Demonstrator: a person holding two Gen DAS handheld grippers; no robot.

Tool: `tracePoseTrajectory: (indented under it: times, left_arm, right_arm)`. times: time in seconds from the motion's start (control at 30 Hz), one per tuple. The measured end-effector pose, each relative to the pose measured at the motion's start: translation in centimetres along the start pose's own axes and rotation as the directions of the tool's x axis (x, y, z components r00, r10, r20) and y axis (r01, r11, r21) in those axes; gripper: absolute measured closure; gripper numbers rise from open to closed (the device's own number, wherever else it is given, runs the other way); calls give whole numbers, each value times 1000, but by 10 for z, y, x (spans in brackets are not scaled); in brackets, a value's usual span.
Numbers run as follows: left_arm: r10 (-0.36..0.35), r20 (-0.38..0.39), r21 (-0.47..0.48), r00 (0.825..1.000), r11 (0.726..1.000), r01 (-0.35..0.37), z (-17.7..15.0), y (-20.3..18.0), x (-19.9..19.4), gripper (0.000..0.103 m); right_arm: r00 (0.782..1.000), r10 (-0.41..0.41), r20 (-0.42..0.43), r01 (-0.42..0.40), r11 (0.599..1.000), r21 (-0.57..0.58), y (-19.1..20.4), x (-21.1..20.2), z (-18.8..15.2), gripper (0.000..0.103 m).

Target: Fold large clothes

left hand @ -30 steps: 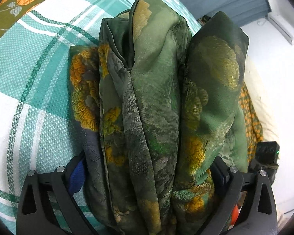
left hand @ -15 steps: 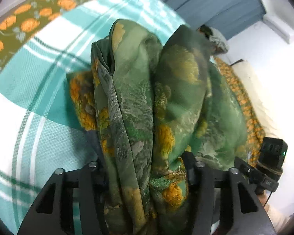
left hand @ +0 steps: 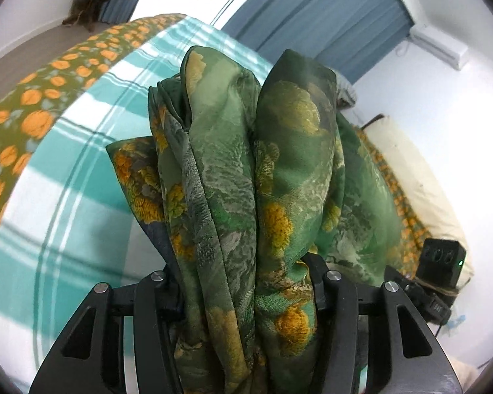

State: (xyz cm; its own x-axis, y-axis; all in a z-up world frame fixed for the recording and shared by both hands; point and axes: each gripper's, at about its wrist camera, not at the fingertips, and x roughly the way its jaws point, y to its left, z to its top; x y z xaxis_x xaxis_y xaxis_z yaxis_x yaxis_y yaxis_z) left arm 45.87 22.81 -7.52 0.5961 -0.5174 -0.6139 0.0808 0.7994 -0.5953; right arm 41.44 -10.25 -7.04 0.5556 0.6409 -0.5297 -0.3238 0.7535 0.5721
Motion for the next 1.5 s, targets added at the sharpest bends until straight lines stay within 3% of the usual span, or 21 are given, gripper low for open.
tracePoseTrajectory:
  times: [0.1, 0.2, 0.27, 0.4, 0.47, 0.53, 0.6, 0.67, 0.8, 0.83, 0.93, 0.97, 1.03, 1.13, 1.2, 1.23, 1.3, 1.33, 1.4, 1.43, 1.5]
  left_arm:
    - [41, -73, -45, 996, 998, -45, -6, 21, 42, 41]
    - [107, -197, -124, 975, 983, -133, -32, 62, 91, 21]
    - [95, -154, -111, 983, 987, -113, -37, 66, 86, 2]
    - [133, -87, -20, 987, 991, -135, -34, 53, 49, 6]
    - [191, -13, 73, 981, 979, -190, -40, 31, 16, 6]
    - [246, 72, 153, 967, 955, -254, -49, 8, -15, 5]
    - [290, 157, 200, 944, 927, -318, -63, -14, -43, 2]
    - [334, 216, 208, 917, 902, -378, -70, -28, -53, 1]
    - [426, 303, 222, 852, 838, -498, -109, -69, -75, 1]
    - [463, 323, 220, 825, 812, -541, -116, -81, -79, 1]
    - [523, 366, 206, 770, 761, -615, -131, -108, -92, 1]
    - [530, 375, 203, 761, 754, -625, -137, -120, -98, 1]
    - [523, 379, 198, 764, 761, -618, -140, -135, -104, 1]
    - [483, 370, 184, 794, 799, -572, -148, -154, -116, 1]
    - [487, 368, 166, 792, 804, -571, -153, -164, -120, 1]
    - [500, 371, 160, 782, 796, -584, -155, -166, -120, 1]
    - [556, 384, 145, 737, 753, -642, -162, -172, -119, 1]
    - [607, 405, 139, 684, 698, -702, -168, -177, -117, 1]
    - [660, 438, 144, 610, 618, -773, -178, -184, -114, 1]
    - [664, 441, 156, 604, 606, -780, -182, -186, -113, 1]
    - [644, 423, 183, 637, 628, -756, -188, -190, -114, 1]
  right_arm:
    - [998, -13, -59, 17, 997, 70, -36, 20, 5, 37]
    - [974, -57, -221, 101, 976, 193, -83, 58, -15, 32]
    - [957, -67, -284, 137, 962, 237, -98, 71, -31, 19]
    - [964, -149, -220, 191, 963, 187, -75, 45, -35, 12]
    - [943, -300, -144, 312, 948, 67, -44, 18, -32, 12]
    - [862, -505, -40, 501, 862, -74, -8, -7, -29, 12]
    - [791, -610, 47, 610, 779, -149, 27, -33, -34, 12]
    - [739, -663, 121, 674, 720, -166, 56, -57, -39, 12]
    - [690, -705, 167, 724, 670, -164, 69, -78, -38, 12]
    - [681, -711, 172, 732, 661, -167, 73, -82, -42, 12]
    - [680, -710, 184, 734, 658, -171, 90, -104, -46, 12]
    - [678, -711, 186, 735, 656, -174, 95, -109, -49, 12]
    - [671, -714, 200, 741, 644, -190, 103, -119, -56, 12]
    - [668, -710, 223, 745, 634, -209, 111, -131, -64, 12]
    - [670, -704, 234, 742, 638, -206, 114, -140, -67, 12]
    - [667, -706, 239, 745, 634, -207, 115, -143, -69, 12]
    - [662, -708, 246, 749, 629, -209, 116, -148, -73, 12]
    - [661, -708, 247, 750, 627, -209, 116, -151, -75, 12]
    - [662, -709, 245, 750, 629, -205, 115, -154, -79, 12]
    - [663, -708, 243, 748, 631, -205, 114, -155, -81, 12]
    - [669, -703, 243, 743, 637, -204, 115, -157, -84, 12]
